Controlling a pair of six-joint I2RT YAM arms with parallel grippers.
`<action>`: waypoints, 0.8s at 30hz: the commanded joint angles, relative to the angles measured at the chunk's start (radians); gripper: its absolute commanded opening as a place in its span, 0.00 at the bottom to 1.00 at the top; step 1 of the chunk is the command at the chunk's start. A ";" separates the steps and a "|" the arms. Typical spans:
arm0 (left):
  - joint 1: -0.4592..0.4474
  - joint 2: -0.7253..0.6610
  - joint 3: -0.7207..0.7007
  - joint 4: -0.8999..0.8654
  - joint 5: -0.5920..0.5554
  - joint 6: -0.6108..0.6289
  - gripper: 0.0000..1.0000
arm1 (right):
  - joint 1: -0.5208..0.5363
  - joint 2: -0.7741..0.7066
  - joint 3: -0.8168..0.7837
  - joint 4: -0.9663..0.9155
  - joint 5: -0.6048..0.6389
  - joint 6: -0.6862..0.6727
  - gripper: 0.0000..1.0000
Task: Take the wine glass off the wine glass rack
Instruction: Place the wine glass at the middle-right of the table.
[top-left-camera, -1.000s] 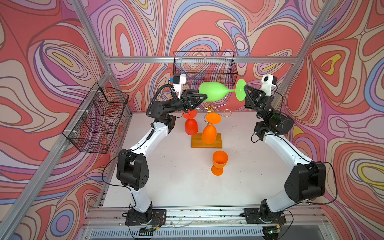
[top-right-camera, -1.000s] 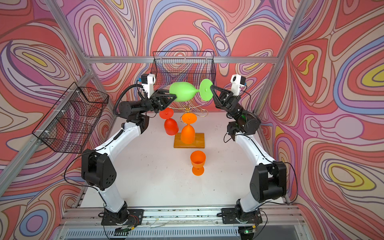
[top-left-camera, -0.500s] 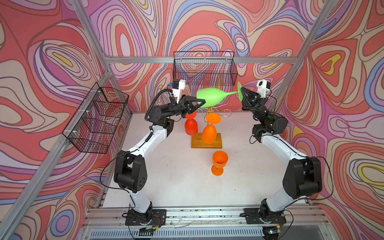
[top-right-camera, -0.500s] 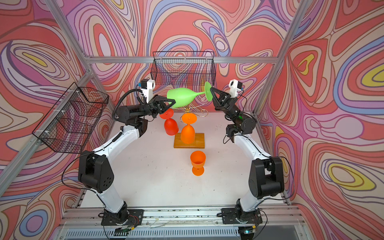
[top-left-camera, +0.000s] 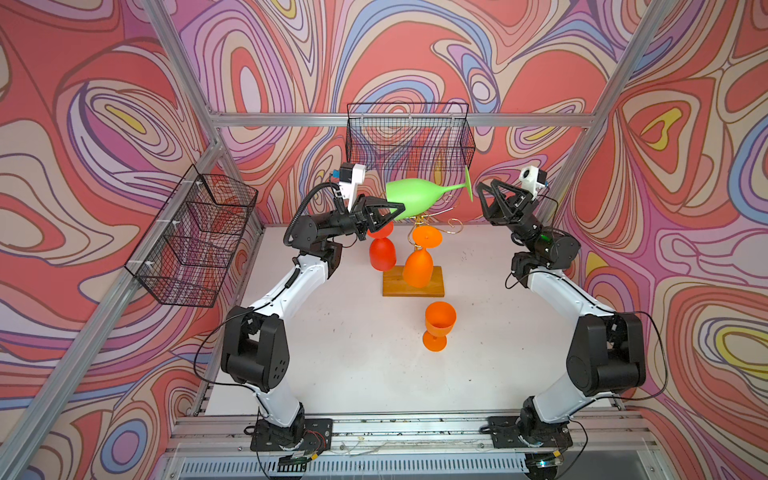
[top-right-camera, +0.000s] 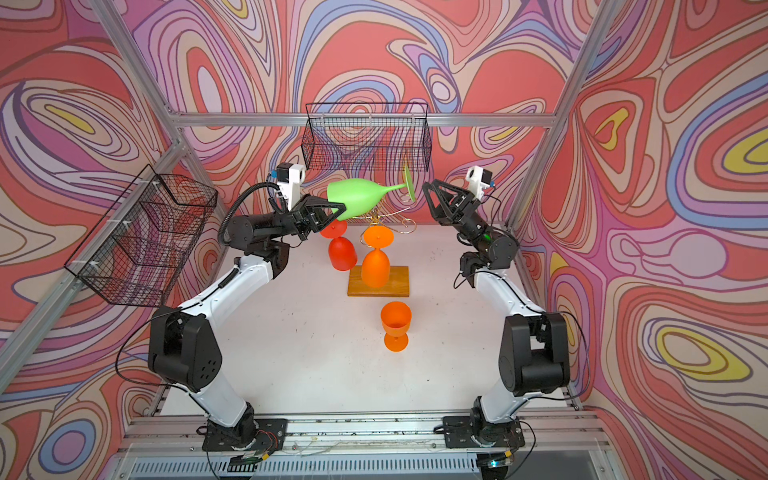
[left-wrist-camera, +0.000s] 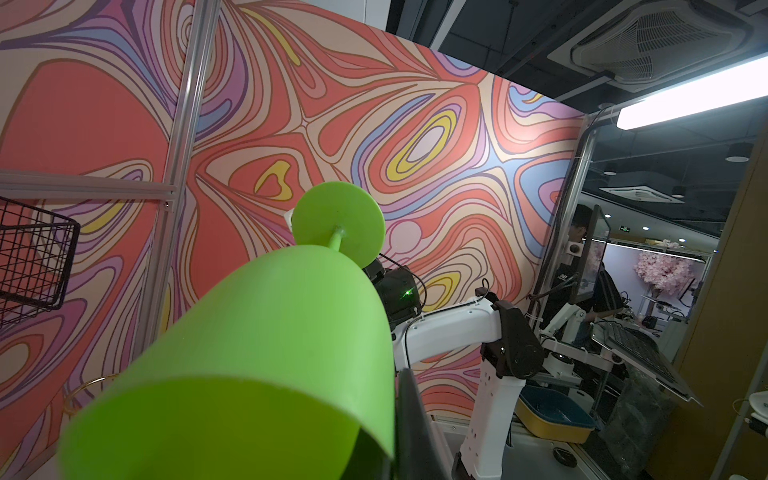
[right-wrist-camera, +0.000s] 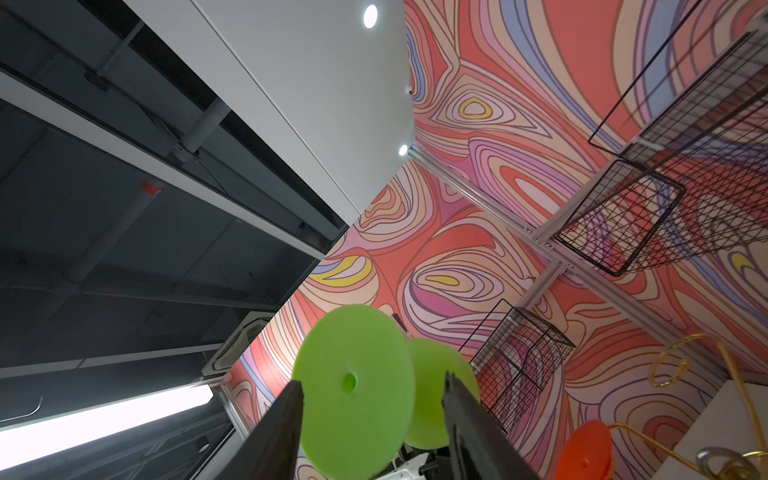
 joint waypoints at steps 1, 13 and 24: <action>0.004 -0.053 0.013 0.010 0.044 -0.001 0.00 | -0.017 -0.071 -0.013 -0.069 -0.036 -0.083 0.58; -0.037 -0.305 0.069 -1.103 -0.005 0.828 0.00 | -0.029 -0.453 0.070 -1.286 0.196 -1.018 0.58; -0.225 -0.294 0.307 -1.839 -0.252 1.332 0.00 | -0.029 -0.573 0.072 -1.639 0.646 -1.196 0.58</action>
